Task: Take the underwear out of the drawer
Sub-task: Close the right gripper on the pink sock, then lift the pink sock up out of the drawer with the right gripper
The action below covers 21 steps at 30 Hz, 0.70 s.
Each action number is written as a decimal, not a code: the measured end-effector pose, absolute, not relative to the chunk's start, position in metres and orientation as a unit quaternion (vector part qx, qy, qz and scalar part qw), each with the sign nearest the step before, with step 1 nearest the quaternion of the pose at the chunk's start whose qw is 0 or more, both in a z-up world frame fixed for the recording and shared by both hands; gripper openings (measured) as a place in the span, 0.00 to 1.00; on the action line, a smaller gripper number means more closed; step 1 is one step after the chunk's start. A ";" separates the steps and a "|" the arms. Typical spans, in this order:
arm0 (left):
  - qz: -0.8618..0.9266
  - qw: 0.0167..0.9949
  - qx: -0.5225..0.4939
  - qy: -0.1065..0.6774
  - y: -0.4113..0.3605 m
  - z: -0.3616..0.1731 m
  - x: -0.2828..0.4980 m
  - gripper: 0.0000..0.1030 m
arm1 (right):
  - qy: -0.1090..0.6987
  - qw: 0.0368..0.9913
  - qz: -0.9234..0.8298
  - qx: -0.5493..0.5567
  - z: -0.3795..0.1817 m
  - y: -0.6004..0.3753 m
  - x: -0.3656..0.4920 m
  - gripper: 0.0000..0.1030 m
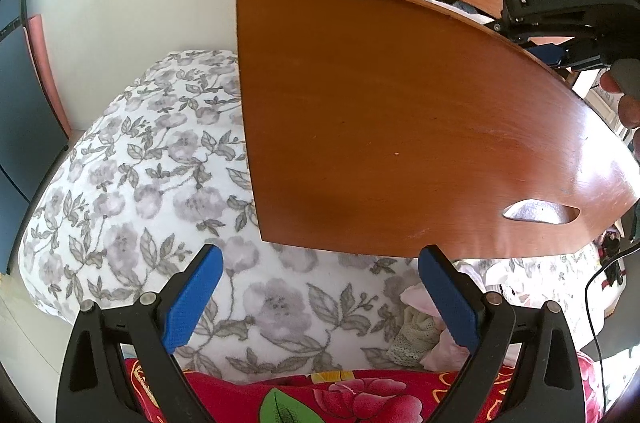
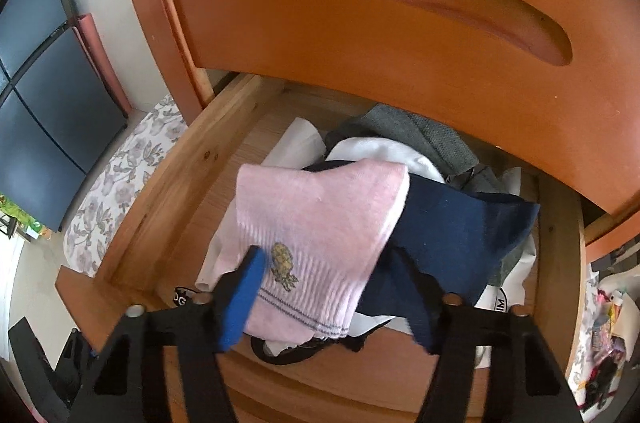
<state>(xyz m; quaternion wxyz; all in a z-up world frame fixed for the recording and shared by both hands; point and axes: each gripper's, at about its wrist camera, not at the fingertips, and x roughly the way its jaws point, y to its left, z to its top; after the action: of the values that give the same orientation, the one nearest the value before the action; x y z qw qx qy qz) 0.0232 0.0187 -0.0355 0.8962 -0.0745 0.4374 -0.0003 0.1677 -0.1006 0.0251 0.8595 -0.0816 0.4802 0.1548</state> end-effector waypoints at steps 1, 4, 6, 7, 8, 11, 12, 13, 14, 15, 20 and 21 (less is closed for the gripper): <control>0.000 0.896 -0.075 0.438 0.019 -0.036 0.023 0.95 | 0.481 0.859 0.159 -0.072 0.026 -0.102 0.168 0.46; 0.000 0.896 -0.074 0.438 0.018 -0.036 0.023 0.95 | 0.481 0.859 0.168 -0.053 0.028 -0.106 0.167 0.36; 0.000 0.896 -0.074 0.437 0.019 -0.036 0.023 0.95 | 0.478 0.860 0.171 -0.048 0.029 -0.107 0.165 0.31; 0.000 0.896 -0.075 0.437 0.019 -0.036 0.023 0.95 | 0.476 0.861 0.171 -0.043 0.030 -0.109 0.164 0.28; 0.000 0.896 -0.074 0.438 0.019 -0.036 0.023 0.95 | 0.476 0.862 0.172 -0.037 0.031 -0.110 0.163 0.24; 0.000 0.896 -0.074 0.439 0.019 -0.036 0.023 0.95 | 0.474 0.862 0.178 -0.020 0.034 -0.116 0.160 0.18; 0.000 0.895 -0.075 0.439 0.019 -0.036 0.023 0.95 | 0.474 0.862 0.180 -0.015 0.035 -0.118 0.159 0.17; 0.000 0.895 -0.075 0.440 0.020 -0.037 0.023 0.95 | 0.473 0.862 0.183 -0.012 0.037 -0.119 0.157 0.16; 0.000 0.895 -0.075 0.440 0.020 -0.037 0.023 0.95 | 0.471 0.862 0.185 -0.010 0.039 -0.120 0.155 0.15; 0.000 0.894 -0.075 0.441 0.020 -0.037 0.023 0.95 | 0.469 0.863 0.187 -0.008 0.041 -0.121 0.152 0.15; 0.002 0.894 -0.073 0.442 0.019 -0.038 0.024 0.95 | 0.454 0.869 0.197 0.006 0.056 -0.130 0.138 0.13; 0.003 0.894 -0.071 0.442 0.018 -0.038 0.023 0.95 | 0.451 0.870 0.198 0.008 0.059 -0.131 0.136 0.13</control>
<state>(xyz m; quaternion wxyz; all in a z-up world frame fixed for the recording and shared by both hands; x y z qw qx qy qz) 0.0233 0.0181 -0.0382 0.8944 -0.0714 0.4416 0.0026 0.1361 -0.1312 0.0588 0.8705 0.0078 0.4506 0.1979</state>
